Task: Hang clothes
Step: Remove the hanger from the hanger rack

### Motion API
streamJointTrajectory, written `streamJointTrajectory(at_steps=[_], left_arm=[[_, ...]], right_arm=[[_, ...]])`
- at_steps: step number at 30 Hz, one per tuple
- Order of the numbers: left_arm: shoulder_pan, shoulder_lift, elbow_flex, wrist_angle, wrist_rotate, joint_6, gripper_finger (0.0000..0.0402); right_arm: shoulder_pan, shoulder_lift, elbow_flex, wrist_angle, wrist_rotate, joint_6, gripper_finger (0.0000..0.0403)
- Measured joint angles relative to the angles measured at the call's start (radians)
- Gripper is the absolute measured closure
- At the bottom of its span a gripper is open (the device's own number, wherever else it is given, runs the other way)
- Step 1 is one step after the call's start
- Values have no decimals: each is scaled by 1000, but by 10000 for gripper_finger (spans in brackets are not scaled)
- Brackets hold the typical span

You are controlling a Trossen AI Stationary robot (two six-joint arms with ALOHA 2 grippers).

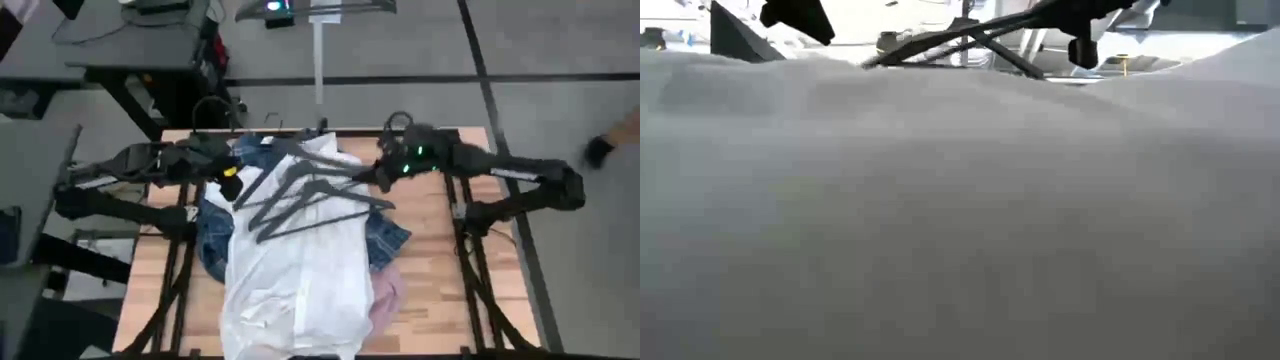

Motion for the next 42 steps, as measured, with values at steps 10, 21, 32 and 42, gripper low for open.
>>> streamJointTrajectory(at_steps=[10,21,32,42], left_arm=[[-41,0,0,-19,15,41,320],[-94,1,0,-19,23,18,320],[-96,1,0,-19,23,19,320],[-94,19,0,-9,23,-1,320]], right_arm=[[94,22,-24,1,27,81,383],[296,184,-23,115,180,330,371],[280,218,-23,-251,99,387,241],[153,-23,12,-456,29,314,147]])
